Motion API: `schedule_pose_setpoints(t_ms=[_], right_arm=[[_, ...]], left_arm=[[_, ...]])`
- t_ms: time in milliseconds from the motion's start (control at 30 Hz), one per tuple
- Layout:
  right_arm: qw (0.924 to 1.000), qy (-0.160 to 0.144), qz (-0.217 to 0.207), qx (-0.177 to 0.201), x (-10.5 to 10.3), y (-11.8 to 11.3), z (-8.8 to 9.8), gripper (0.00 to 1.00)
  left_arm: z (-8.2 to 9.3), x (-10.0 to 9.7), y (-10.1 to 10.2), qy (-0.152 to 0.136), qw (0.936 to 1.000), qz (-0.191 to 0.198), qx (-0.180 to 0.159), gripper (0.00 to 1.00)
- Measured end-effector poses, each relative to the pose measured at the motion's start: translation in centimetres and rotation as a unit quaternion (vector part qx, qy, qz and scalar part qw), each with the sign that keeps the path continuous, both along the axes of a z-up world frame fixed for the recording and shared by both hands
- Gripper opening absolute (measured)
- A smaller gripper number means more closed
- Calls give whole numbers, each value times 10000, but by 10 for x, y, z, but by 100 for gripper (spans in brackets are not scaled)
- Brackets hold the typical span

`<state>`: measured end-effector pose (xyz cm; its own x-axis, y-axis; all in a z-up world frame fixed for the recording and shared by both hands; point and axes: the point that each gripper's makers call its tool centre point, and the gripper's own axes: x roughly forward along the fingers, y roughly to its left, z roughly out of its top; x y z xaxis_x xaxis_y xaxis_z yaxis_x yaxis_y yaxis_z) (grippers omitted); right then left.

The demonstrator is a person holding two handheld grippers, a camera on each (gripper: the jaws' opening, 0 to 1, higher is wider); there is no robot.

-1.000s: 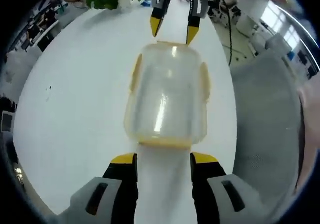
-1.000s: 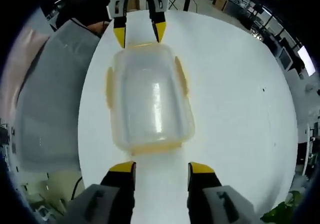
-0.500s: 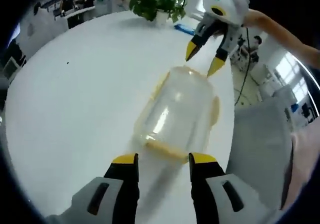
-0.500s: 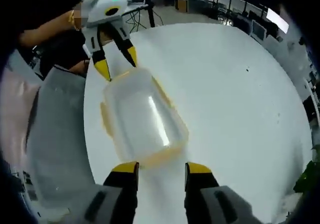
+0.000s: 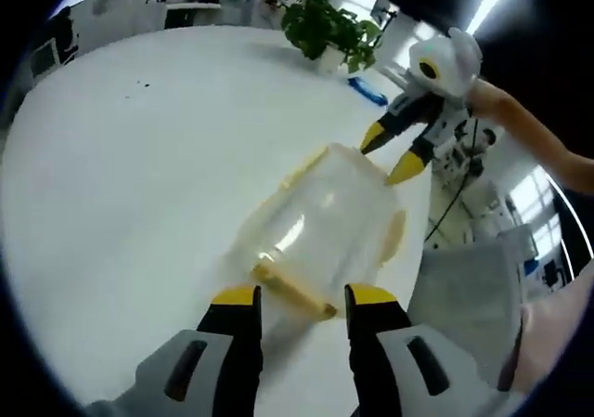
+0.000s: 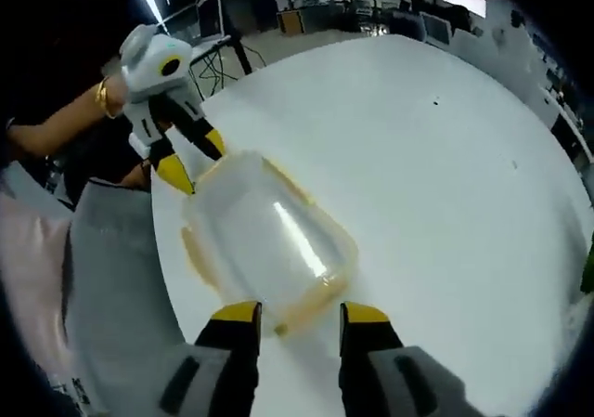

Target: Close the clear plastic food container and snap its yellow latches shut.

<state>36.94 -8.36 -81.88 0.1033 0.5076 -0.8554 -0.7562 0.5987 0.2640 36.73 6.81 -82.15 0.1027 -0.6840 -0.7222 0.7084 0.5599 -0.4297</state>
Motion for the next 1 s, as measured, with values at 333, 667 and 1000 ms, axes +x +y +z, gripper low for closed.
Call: schedule_pose_setpoints(t_ms=[333,667,1000], right_arm=[[9983,275,-402,310,-2,6,-3,33],[9986,321,-398,140,-4,8,-3,32],[9972,380,-570,289,-2,9,-6,31]], left_arm=[[-1,-1,-1,-14,9999,133,-37,32],[-2,0,-4,20,10000,-22,82,30],[-2,2,-6,322,9990,-279,-122,26]])
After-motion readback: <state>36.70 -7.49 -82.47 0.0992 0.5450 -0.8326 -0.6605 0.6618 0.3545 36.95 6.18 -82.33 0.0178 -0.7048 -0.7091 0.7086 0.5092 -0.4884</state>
